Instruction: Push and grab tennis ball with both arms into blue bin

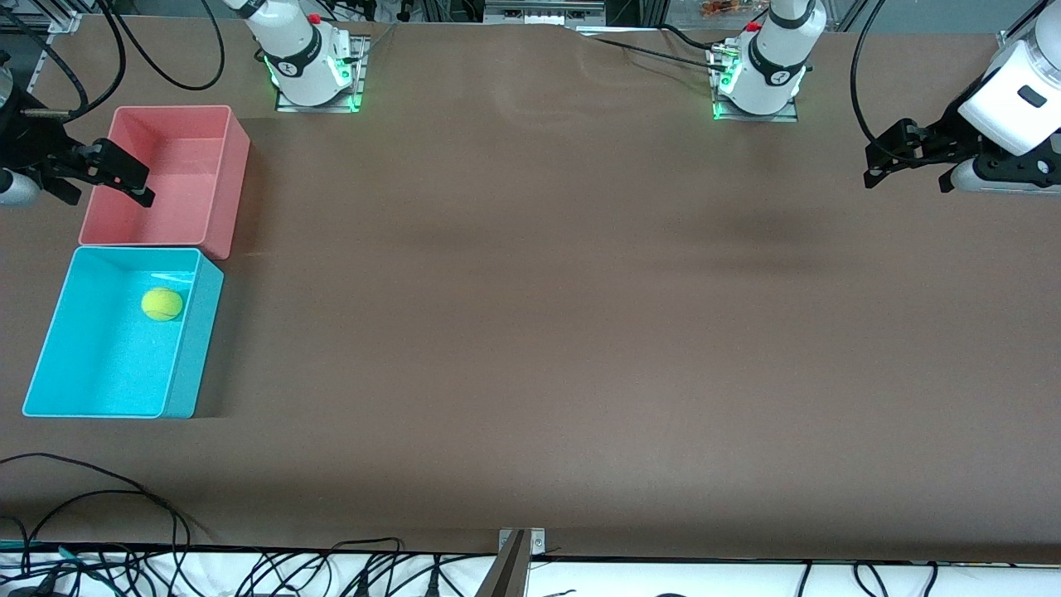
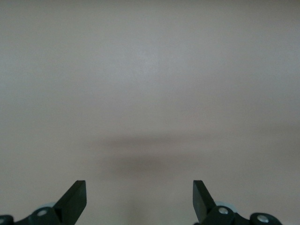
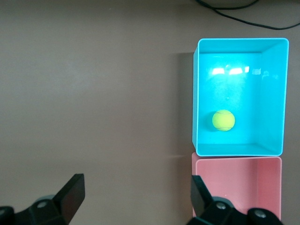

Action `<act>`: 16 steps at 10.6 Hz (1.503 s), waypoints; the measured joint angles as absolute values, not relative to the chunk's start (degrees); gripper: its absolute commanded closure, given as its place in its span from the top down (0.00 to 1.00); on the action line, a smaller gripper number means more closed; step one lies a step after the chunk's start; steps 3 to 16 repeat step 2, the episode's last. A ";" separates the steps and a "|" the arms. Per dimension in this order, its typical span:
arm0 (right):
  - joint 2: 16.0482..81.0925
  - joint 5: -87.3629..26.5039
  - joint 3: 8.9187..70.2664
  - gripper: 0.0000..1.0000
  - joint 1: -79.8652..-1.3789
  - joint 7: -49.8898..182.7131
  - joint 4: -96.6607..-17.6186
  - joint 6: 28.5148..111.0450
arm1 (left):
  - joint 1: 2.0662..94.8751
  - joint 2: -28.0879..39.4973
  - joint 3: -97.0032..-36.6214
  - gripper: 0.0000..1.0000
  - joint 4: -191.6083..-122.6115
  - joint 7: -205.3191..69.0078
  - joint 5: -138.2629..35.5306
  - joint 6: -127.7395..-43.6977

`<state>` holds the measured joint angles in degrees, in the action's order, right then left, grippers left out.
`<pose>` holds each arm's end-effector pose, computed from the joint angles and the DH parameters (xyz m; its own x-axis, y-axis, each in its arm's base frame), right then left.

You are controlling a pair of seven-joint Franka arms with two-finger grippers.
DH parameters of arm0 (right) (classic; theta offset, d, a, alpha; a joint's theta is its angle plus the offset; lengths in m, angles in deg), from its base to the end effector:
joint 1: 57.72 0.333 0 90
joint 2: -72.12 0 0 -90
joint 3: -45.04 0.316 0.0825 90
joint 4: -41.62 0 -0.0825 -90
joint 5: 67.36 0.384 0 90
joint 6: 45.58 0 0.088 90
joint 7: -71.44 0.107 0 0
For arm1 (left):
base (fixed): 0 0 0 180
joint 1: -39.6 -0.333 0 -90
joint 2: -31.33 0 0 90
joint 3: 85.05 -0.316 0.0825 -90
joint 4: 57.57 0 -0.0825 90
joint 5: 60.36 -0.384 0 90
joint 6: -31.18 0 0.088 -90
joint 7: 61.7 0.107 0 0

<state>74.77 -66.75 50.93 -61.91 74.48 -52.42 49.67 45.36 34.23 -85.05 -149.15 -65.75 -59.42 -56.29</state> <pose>0.5485 0.0187 0.6247 0.9975 -0.0242 0.0667 -0.0236 -0.9997 -0.0094 0.5312 -0.0554 0.6353 0.9993 -0.0305 -0.0222 -0.0302 -0.9994 0.0149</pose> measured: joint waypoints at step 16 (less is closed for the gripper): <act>74.69 -66.82 50.96 1.00 -61.92 73.07 -52.42 49.50 | 45.38 34.23 -84.93 1.00 -149.15 -65.75 -59.42 -56.29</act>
